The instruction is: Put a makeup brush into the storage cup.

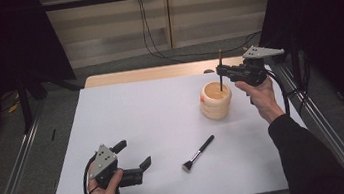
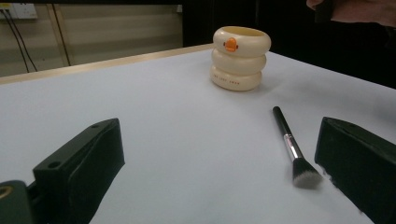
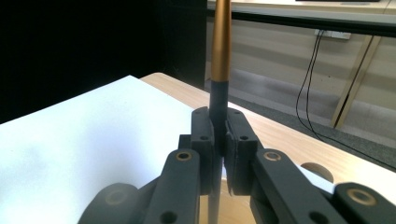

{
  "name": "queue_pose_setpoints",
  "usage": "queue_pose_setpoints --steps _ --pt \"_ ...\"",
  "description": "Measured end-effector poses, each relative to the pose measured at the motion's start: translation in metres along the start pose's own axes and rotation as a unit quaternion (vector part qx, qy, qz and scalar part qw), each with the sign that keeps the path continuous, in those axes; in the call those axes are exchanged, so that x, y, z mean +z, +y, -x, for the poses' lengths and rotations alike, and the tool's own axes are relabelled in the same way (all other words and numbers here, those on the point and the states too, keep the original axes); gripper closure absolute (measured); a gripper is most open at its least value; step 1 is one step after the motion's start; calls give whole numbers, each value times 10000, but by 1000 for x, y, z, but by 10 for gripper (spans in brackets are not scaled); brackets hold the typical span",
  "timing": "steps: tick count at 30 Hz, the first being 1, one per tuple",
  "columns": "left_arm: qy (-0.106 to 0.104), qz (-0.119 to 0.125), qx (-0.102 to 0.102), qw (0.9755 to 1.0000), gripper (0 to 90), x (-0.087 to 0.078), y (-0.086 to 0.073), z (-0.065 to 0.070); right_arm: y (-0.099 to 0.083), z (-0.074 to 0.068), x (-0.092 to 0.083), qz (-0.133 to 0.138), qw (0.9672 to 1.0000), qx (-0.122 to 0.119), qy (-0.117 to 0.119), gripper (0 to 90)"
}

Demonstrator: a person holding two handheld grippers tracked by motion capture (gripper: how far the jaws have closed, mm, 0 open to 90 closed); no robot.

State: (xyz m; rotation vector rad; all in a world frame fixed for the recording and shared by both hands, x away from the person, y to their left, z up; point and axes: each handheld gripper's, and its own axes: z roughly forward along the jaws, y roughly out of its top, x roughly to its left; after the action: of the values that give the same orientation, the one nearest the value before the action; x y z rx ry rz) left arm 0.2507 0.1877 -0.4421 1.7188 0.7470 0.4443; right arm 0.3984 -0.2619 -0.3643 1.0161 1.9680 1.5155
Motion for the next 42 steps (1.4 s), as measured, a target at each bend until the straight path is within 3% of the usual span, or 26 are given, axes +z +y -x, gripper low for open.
queue_pose_setpoints --steps 4,7,16,19,27,42 --pt "29 -43 -9 10000 13 2 0 1 -10 -1 4 -32 10000 56 31 840" --pt "11 -77 103 9999 13 2 0 0 -18 -1 7 -84 9999 120 40 840" --pt "39 -32 -45 10000 9 0 1 1 -33 -2 9 -115 9998 182 24 839" --pt "13 -34 13 10000 9 0 1 2 -38 -1 9 -97 9997 216 6 840" --pt "27 9 -65 10000 10 0 1 1 -50 -1 11 -115 9996 255 22 839" --pt "49 12 -53 10000 11 -1 1 0 -60 1 9 -72 9994 339 -1 832"
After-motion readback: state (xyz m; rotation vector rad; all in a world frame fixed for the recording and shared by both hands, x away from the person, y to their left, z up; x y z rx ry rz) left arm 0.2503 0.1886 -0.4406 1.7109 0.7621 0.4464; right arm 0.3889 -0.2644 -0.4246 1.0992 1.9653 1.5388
